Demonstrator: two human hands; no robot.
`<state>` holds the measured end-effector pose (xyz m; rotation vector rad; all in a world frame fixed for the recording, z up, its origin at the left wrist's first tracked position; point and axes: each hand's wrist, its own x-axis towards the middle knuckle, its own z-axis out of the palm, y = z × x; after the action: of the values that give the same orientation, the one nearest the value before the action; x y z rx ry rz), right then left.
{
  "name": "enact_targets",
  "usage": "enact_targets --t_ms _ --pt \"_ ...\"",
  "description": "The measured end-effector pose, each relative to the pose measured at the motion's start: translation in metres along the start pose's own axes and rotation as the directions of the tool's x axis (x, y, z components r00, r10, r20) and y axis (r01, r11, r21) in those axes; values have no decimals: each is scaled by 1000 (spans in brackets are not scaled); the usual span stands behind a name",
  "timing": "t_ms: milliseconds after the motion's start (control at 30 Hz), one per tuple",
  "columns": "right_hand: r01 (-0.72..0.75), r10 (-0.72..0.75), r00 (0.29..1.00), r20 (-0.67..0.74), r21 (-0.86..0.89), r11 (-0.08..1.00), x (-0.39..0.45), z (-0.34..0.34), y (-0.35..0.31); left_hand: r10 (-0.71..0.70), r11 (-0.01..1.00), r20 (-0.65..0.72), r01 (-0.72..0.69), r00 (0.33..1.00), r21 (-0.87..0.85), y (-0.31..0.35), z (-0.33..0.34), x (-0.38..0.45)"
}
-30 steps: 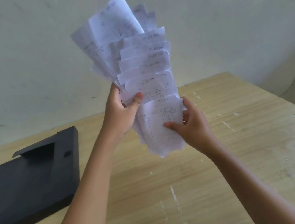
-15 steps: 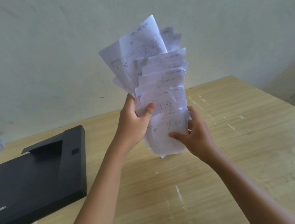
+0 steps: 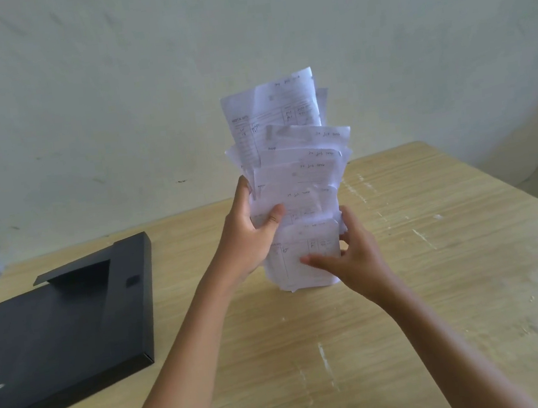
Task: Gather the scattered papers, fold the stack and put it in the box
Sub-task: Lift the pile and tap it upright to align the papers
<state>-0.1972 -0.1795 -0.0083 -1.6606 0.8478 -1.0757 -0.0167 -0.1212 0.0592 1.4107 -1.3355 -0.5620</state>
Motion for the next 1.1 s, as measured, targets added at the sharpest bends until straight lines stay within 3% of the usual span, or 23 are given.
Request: enact_targets --t_ms 200,567,800,1100 --pt "20 -16 1000 -27 163 986 3 1 -8 -29 997 3 29 1000 -76 -8 4 0" --pt "117 -136 972 -190 -105 988 11 12 -3 -33 932 -203 -44 979 -360 -10 35 -8" --pt "20 -15 985 -170 29 999 12 11 -10 -106 887 -261 -27 960 -461 -8 49 -14" --pt "94 -35 962 -271 209 974 7 23 -18 -71 870 -360 -119 930 -479 7 60 -15"
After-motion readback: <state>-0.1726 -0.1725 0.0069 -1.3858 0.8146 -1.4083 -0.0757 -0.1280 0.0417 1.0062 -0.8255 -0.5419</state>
